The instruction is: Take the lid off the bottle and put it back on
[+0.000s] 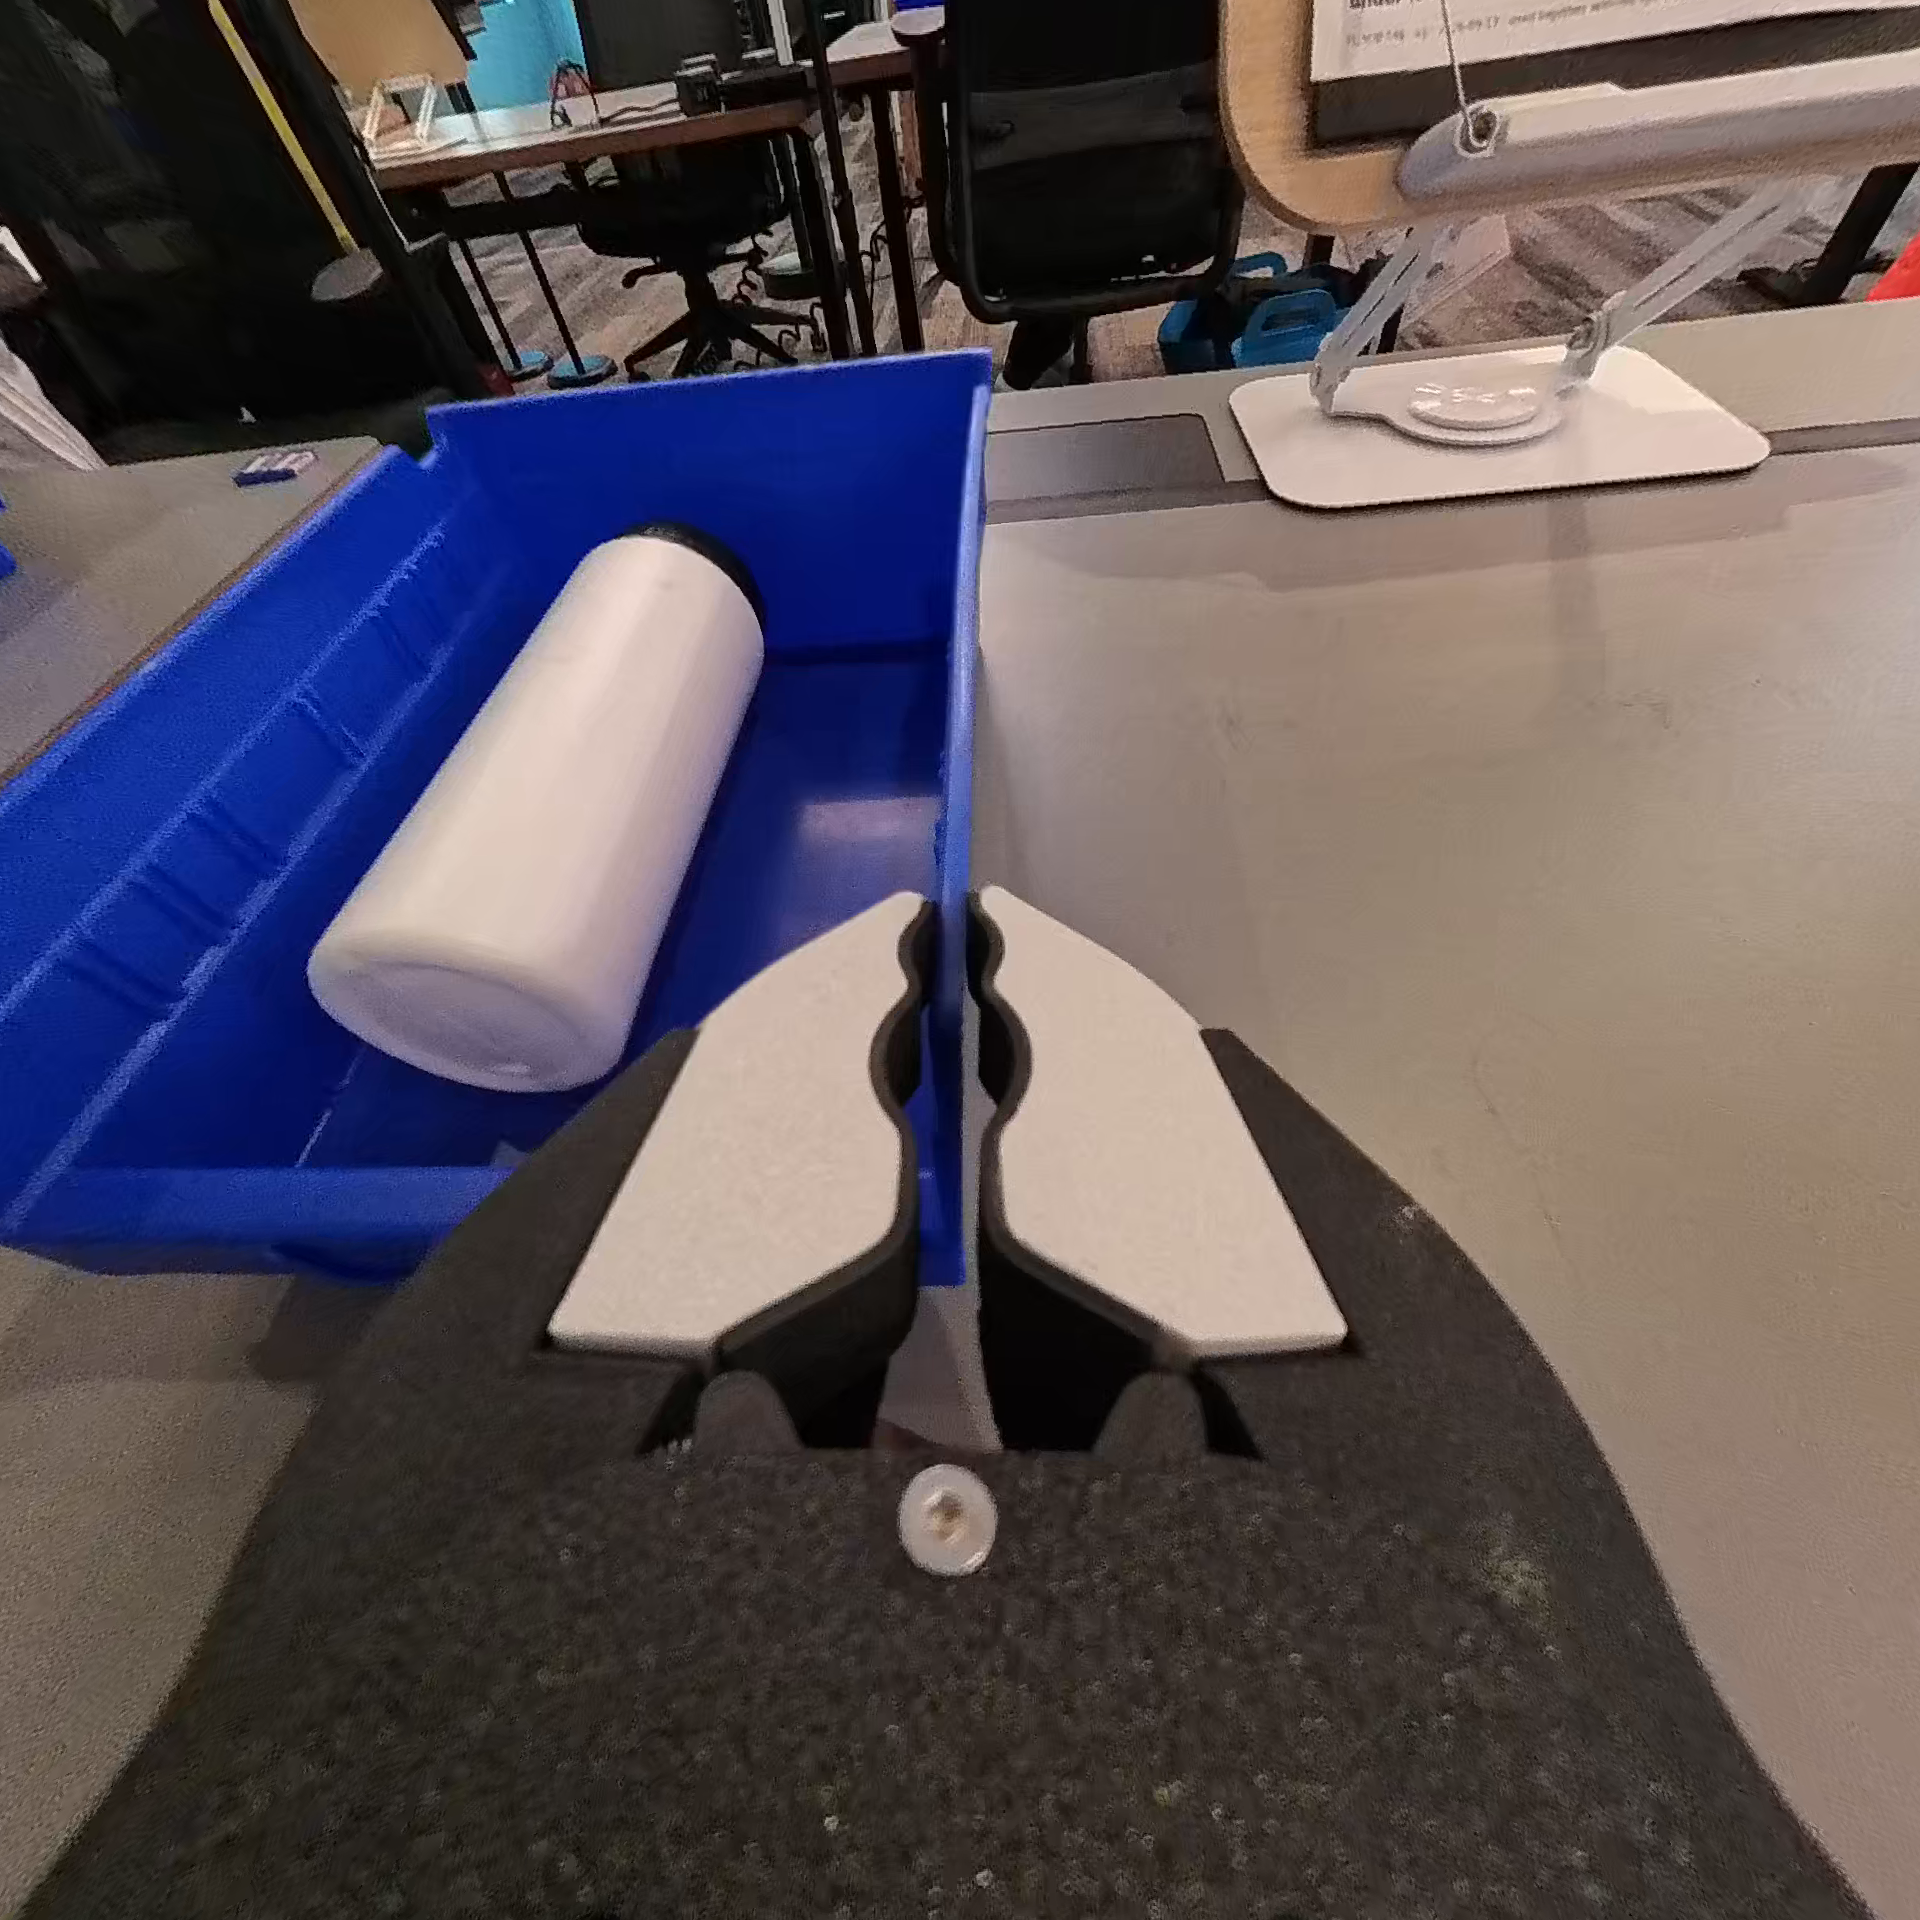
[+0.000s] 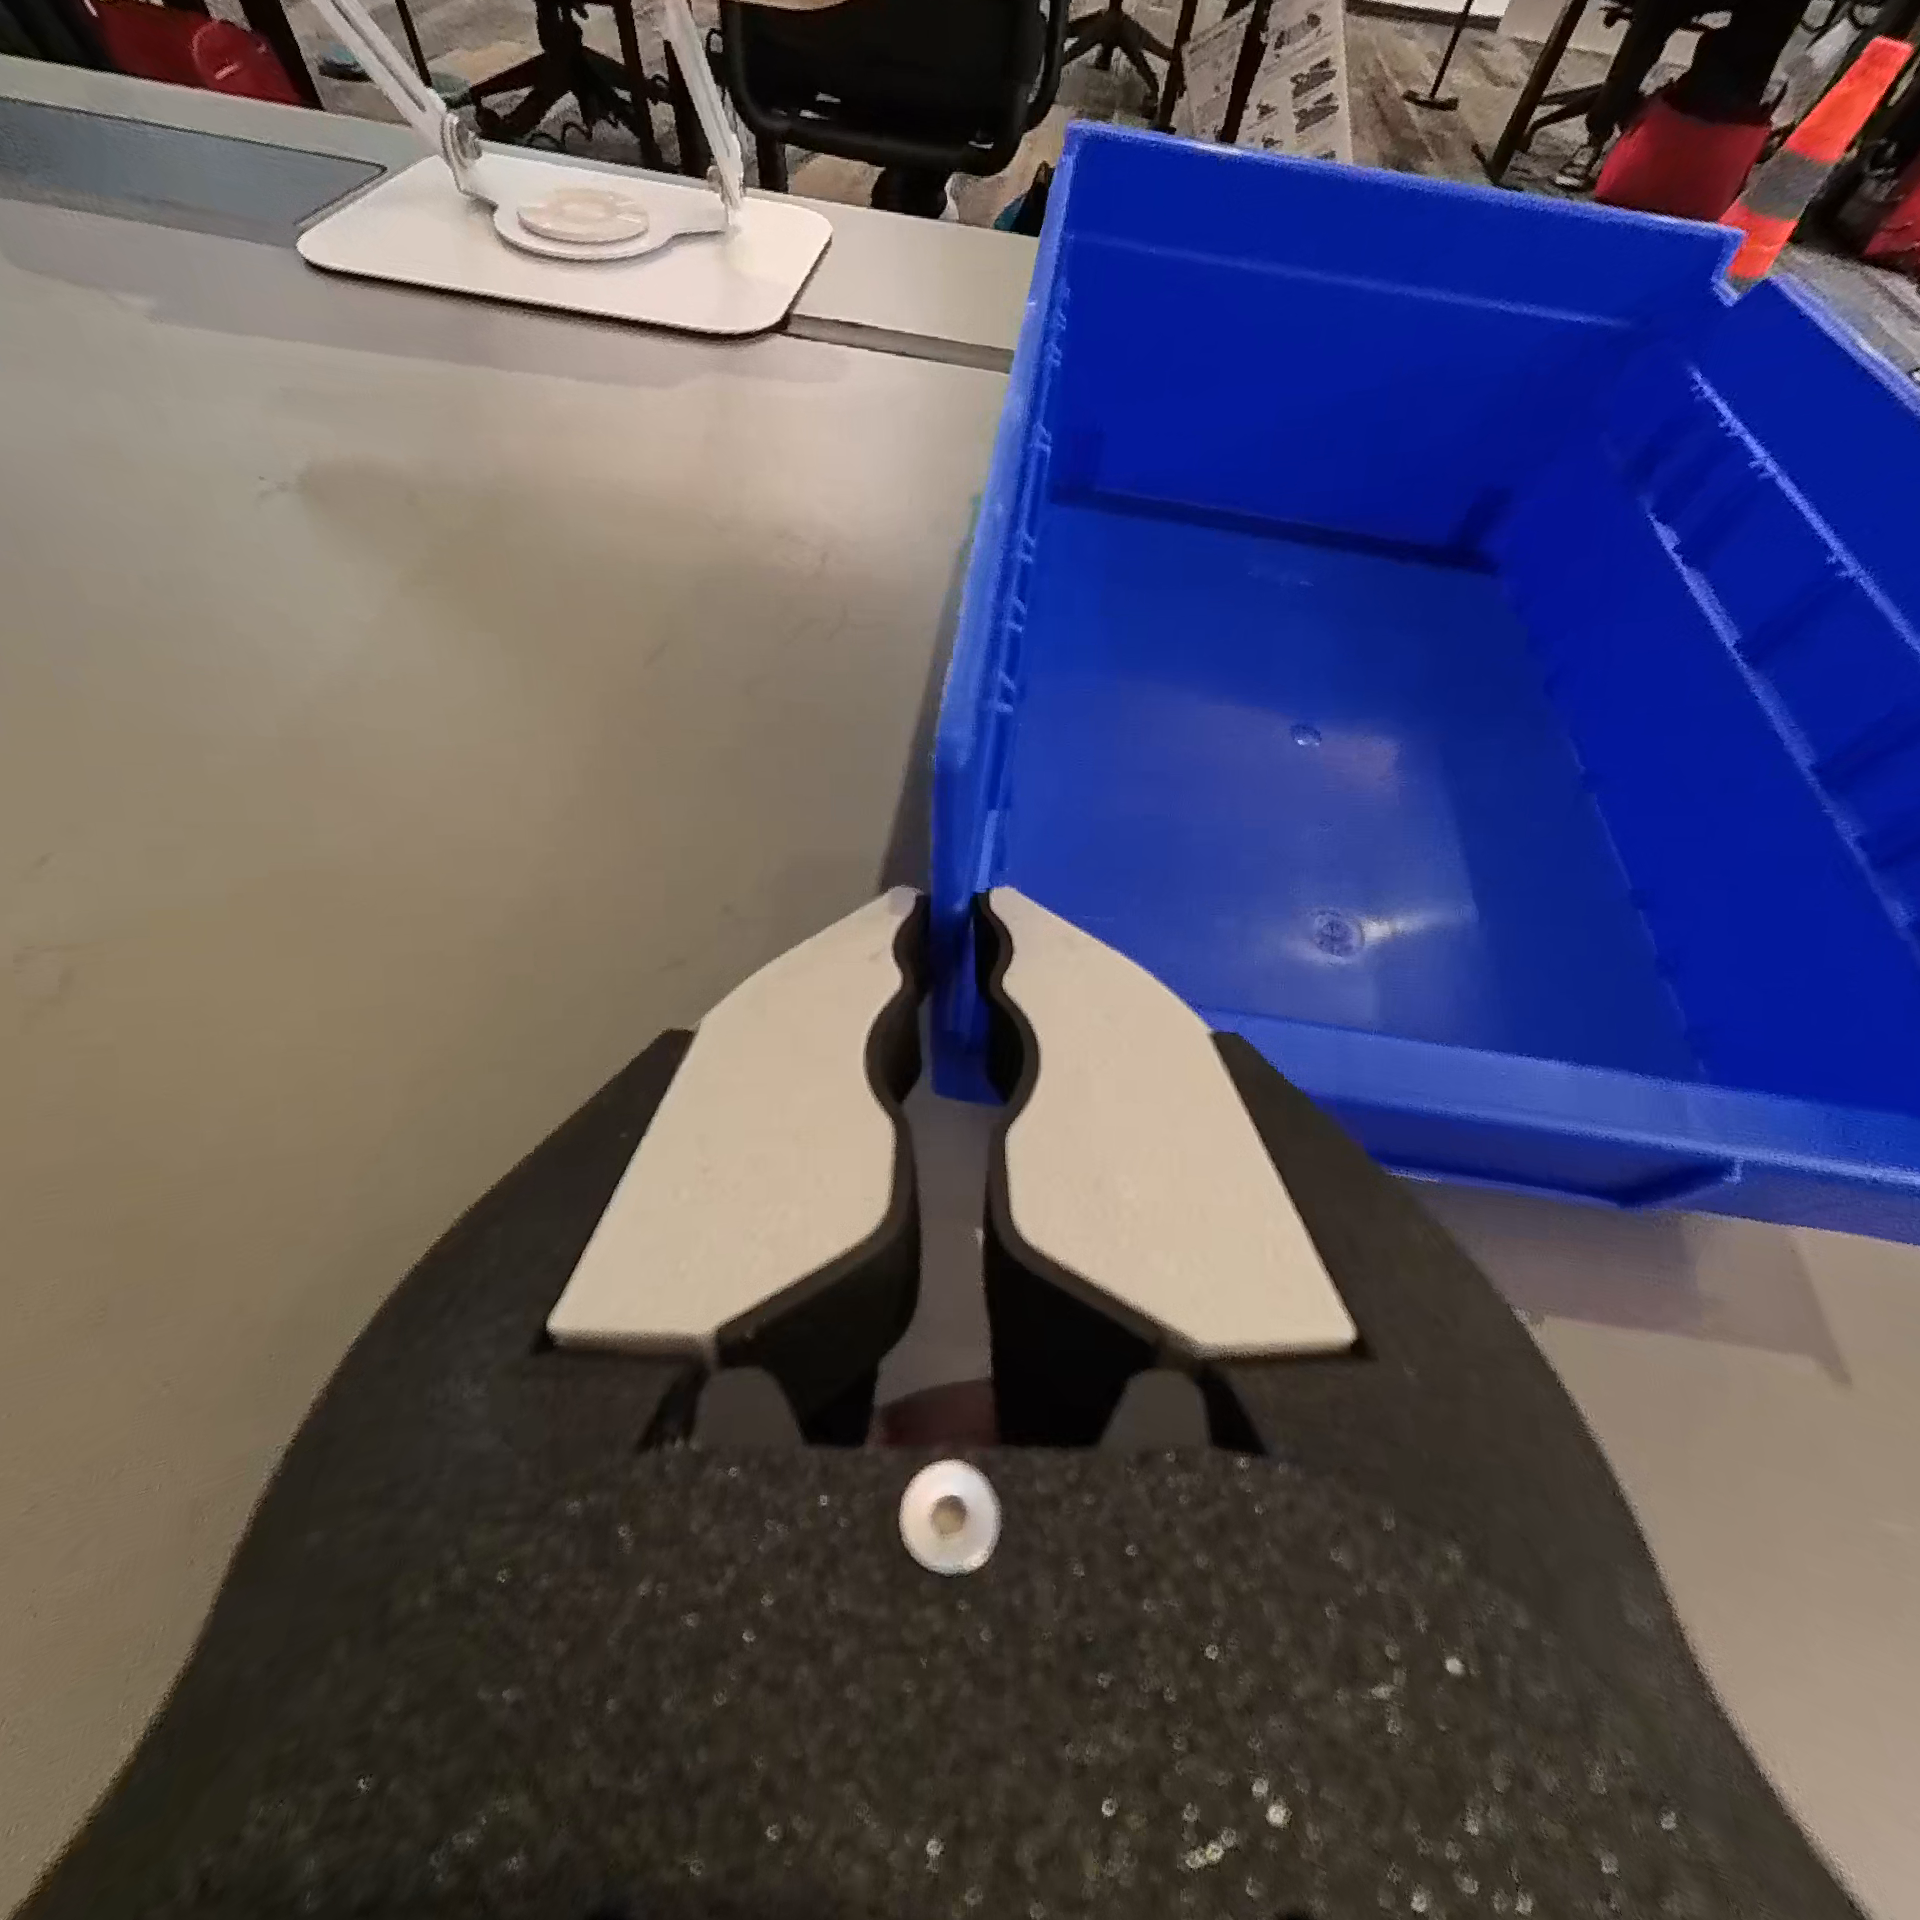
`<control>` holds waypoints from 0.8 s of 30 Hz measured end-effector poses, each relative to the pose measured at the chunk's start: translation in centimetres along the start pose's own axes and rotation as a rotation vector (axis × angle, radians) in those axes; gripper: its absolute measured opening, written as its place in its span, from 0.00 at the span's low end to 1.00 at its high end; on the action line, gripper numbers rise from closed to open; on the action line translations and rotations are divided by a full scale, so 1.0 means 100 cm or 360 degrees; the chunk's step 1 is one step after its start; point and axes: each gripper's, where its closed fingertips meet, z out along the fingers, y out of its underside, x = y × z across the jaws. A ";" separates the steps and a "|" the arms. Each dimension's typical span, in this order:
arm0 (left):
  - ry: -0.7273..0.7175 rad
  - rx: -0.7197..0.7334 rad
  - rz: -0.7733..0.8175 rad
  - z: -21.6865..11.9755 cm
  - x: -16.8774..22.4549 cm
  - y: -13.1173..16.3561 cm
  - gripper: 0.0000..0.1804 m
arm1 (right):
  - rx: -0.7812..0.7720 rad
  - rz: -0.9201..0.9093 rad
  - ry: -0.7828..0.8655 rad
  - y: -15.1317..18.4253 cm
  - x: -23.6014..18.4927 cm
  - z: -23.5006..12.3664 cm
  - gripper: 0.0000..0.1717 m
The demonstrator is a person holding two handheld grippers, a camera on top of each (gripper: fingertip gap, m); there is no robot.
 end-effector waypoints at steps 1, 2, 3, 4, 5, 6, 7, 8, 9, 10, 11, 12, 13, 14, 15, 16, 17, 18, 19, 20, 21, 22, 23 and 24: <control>0.0025 -0.0003 -0.0028 -0.003 0.002 0.000 0.03 | 0.0000 0.0006 0.0015 0.001 0.002 -0.002 0.07; 0.0080 0.0010 -0.0061 -0.009 0.006 -0.003 0.09 | -0.0006 -0.0002 0.0011 0.002 0.003 -0.005 0.13; 0.0138 0.0044 -0.0105 -0.019 0.013 -0.008 0.19 | -0.0010 -0.0014 -0.0001 0.004 0.002 -0.012 0.18; 0.0195 0.0086 -0.0152 -0.031 0.020 -0.015 0.25 | 0.0001 -0.0014 -0.0016 0.006 -0.001 -0.020 0.21; 0.0282 0.0110 -0.0195 -0.044 0.032 -0.019 0.27 | 0.0022 0.0008 -0.0045 0.007 -0.006 -0.030 0.22; 0.0413 0.0100 -0.0230 -0.058 0.049 -0.020 0.28 | 0.0052 0.0023 -0.0124 0.008 -0.018 -0.040 0.24; 0.0553 0.0057 -0.0240 -0.072 0.069 -0.013 0.29 | 0.0088 0.0029 -0.0235 0.007 -0.034 -0.050 0.28; 0.0655 -0.0009 -0.0227 -0.085 0.086 -0.001 0.31 | 0.0106 0.0035 -0.0351 0.009 -0.051 -0.059 0.28; 0.0731 -0.0057 -0.0210 -0.097 0.100 0.015 0.31 | 0.0102 0.0021 -0.0471 0.014 -0.067 -0.067 0.28; 0.0802 -0.0086 -0.0200 -0.108 0.112 0.030 0.31 | 0.0096 0.0005 -0.0566 0.019 -0.081 -0.073 0.28; 0.0858 -0.0124 -0.0201 -0.117 0.122 0.045 0.31 | 0.0083 -0.0001 -0.0622 0.021 -0.091 -0.078 0.28; 0.0915 -0.0180 -0.0217 -0.123 0.131 0.057 0.30 | 0.0090 -0.0013 -0.0669 0.020 -0.099 -0.081 0.30; 0.0979 -0.0225 -0.0243 -0.128 0.138 0.061 0.31 | 0.0097 -0.0013 -0.0714 0.019 -0.105 -0.084 0.31; 0.1034 -0.0229 -0.0276 -0.131 0.144 0.059 0.32 | 0.0077 0.0000 -0.0768 0.018 -0.110 -0.086 0.34; 0.1075 -0.0219 -0.0300 -0.131 0.147 0.057 0.32 | 0.0033 0.0023 -0.0814 0.019 -0.114 -0.087 0.38; 0.1093 -0.0227 -0.0300 -0.130 0.148 0.059 0.32 | -0.0042 0.0072 -0.0867 0.022 -0.117 -0.090 0.41; 0.1085 -0.0246 -0.0276 -0.126 0.147 0.062 0.32 | -0.0174 0.0134 -0.0955 0.029 -0.122 -0.094 0.41; 0.1059 -0.0260 -0.0246 -0.123 0.144 0.065 0.33 | -0.0344 0.0187 -0.1063 0.038 -0.126 -0.101 0.41; 0.1028 -0.0269 -0.0226 -0.120 0.139 0.067 0.33 | -0.0481 0.0227 -0.1171 0.045 -0.130 -0.108 0.40; 0.1008 -0.0275 -0.0225 -0.118 0.136 0.067 0.34 | -0.0585 0.0277 -0.1274 0.048 -0.132 -0.114 0.41; 0.1007 -0.0278 -0.0241 -0.117 0.133 0.067 0.34 | -0.0661 0.0328 -0.1358 0.050 -0.133 -0.119 0.40; 0.1015 -0.0283 -0.0267 -0.117 0.132 0.066 0.34 | -0.0667 0.0392 -0.1410 0.046 -0.132 -0.120 0.39; 0.1021 -0.0286 -0.0293 -0.117 0.130 0.065 0.34 | -0.0610 0.0467 -0.1435 0.038 -0.129 -0.118 0.35; 0.1027 -0.0286 -0.0310 -0.117 0.130 0.065 0.34 | -0.0520 0.0524 -0.1449 0.031 -0.125 -0.117 0.34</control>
